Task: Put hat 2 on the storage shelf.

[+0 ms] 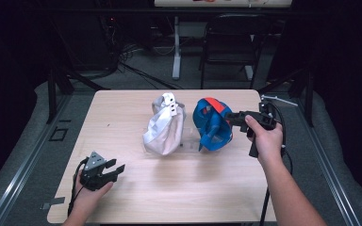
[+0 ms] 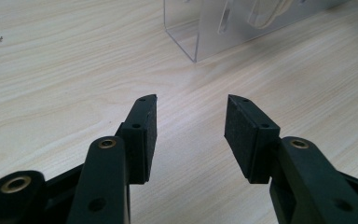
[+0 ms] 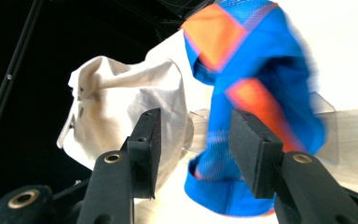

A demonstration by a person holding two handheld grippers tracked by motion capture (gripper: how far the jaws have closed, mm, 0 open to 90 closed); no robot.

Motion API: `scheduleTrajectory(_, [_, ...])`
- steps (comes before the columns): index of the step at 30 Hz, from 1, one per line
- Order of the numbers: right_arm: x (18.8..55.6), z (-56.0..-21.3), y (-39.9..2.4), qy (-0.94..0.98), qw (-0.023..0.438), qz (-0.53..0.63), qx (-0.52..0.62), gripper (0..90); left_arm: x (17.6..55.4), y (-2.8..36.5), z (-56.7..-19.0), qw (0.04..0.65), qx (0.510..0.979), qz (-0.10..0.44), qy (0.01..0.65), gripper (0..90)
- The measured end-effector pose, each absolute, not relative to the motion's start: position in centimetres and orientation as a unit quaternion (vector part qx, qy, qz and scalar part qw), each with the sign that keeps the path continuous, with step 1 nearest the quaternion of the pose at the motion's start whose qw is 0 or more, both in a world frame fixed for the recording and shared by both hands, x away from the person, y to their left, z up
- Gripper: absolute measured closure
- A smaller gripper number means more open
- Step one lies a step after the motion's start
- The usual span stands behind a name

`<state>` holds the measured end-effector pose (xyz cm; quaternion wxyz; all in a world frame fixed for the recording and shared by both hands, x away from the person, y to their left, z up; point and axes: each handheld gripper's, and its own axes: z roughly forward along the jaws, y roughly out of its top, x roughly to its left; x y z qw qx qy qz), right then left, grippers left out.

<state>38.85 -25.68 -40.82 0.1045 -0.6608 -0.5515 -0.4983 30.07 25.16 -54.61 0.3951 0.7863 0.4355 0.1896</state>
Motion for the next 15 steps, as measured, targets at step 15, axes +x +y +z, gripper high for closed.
scheduleTrajectory(15, [35.3, -43.5, -26.0, -0.586, 0.061, -0.496, -0.637, 49.2, 30.1, 25.2, -54.7, 0.391, 0.789, 0.189, 0.436, 53.4])
